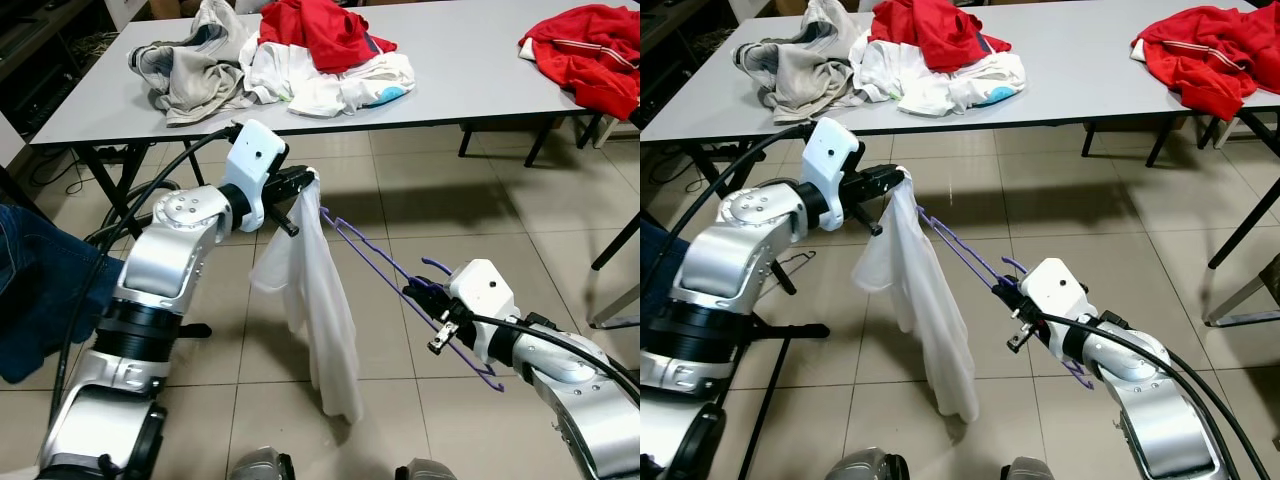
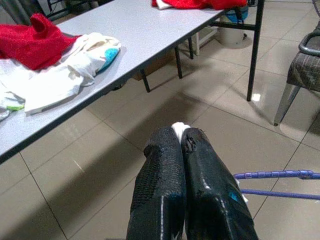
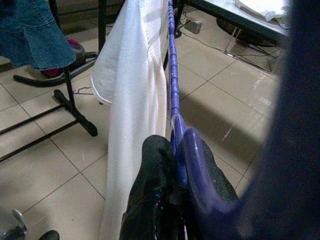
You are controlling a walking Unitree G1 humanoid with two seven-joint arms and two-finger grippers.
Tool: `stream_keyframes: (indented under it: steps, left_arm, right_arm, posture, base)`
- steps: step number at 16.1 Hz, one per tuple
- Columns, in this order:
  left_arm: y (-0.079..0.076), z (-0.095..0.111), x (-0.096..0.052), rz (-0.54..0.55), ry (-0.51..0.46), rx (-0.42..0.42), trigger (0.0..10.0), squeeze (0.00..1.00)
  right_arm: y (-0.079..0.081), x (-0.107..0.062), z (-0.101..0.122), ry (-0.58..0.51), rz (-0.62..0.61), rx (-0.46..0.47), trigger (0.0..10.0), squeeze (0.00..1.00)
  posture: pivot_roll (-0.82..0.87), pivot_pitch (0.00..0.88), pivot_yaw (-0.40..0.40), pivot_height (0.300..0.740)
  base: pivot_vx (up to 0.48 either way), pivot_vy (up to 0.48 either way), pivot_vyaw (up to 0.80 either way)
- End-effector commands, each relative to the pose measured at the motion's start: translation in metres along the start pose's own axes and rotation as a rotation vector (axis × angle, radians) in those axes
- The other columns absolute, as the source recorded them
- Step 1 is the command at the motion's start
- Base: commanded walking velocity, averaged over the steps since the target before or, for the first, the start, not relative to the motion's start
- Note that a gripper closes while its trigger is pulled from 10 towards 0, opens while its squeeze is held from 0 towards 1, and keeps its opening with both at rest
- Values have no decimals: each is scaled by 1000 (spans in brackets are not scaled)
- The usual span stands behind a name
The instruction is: Hang hanger
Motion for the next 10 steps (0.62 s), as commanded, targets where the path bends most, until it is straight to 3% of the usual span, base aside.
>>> stream_keyframes:
  steps: [1,3,5,10]
  left_arm:
    - [-5,6,-5,-63,-17,35,0,0]
    - [-16,7,-10,-193,-8,73,0,0]
    - [-18,5,-12,-251,20,118,0,0]
    - [-8,8,-15,-283,54,192,0,0]
  right_arm:
    - [-3,-2,5,-18,21,-12,10000,0]
    - [-4,-6,6,-20,81,-50,10000,0]
    - [-2,-11,8,-28,163,-113,10000,0]
    - [6,-24,0,22,317,-179,10000,0]
  posture:
    - [-172,0,99,740]
    - [-173,0,99,740]
    - [-170,0,96,740]
    - [-160,0,88,740]
  base:
    - [0,0,0]
    - [0,0,0]
    - [0,0,0]
    - [0,0,0]
Point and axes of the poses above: a point about 5 cm out from each wrist's last joint towards the gripper, its own x axis pointing out of the wrist towards the gripper, its own z axis along the axis of the wrist's last joint, y = z × x, the point moved 3 cm from there along x, pointing out of the wrist towards the gripper, and after that the axes turned 5 degrees about -x, right-handed, at the moved point
